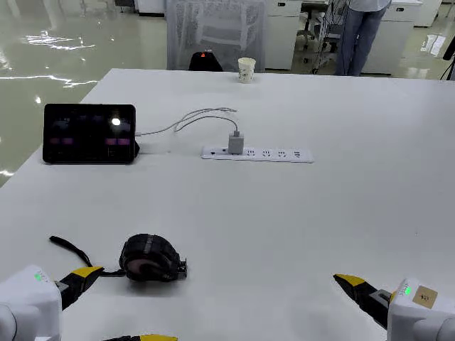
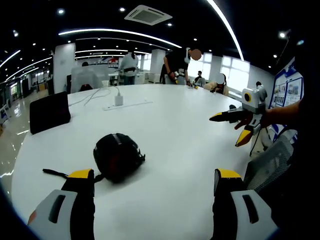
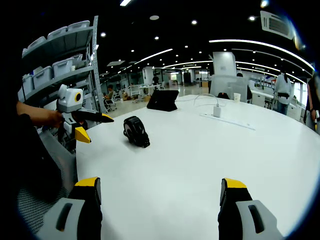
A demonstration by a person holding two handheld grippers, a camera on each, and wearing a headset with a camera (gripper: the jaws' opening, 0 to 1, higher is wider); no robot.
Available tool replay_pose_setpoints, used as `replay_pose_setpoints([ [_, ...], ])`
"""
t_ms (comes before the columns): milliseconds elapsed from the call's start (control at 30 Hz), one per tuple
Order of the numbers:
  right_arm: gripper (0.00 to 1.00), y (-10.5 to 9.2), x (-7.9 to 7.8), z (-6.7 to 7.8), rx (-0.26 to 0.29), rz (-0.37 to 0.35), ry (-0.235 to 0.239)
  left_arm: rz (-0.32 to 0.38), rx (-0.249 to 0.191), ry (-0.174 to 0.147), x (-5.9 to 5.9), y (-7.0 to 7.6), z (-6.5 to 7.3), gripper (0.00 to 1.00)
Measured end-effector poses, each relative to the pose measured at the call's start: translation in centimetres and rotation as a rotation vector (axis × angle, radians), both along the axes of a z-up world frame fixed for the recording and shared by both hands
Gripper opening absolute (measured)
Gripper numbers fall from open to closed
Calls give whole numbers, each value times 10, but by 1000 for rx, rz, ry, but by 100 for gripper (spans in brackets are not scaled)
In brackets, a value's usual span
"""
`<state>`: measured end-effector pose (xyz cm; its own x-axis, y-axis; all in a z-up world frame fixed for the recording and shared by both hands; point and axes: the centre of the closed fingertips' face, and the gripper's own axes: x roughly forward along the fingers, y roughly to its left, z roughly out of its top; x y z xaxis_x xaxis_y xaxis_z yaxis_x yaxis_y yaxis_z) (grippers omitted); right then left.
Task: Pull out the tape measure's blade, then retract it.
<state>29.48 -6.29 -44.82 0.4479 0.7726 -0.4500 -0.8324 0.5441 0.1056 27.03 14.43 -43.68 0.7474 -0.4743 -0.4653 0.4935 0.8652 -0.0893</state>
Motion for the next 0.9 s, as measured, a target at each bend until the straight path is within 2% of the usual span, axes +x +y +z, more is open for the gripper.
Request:
replay_pose_setpoints([
  [333, 99, -1, 1, 0, -1, -2, 1, 7, -3, 5, -1, 1, 0, 96],
  [500, 99, -1, 1, 0, 1, -3, 0, 4, -13, 11, -2, 1, 1, 92],
  [567, 99, -1, 1, 0, 2, -2, 0, 6, -3, 5, -1, 2, 1, 93],
  [900, 99, -1, 0, 1, 0, 0, -3, 5, -7, -2, -1, 1, 4, 99],
])
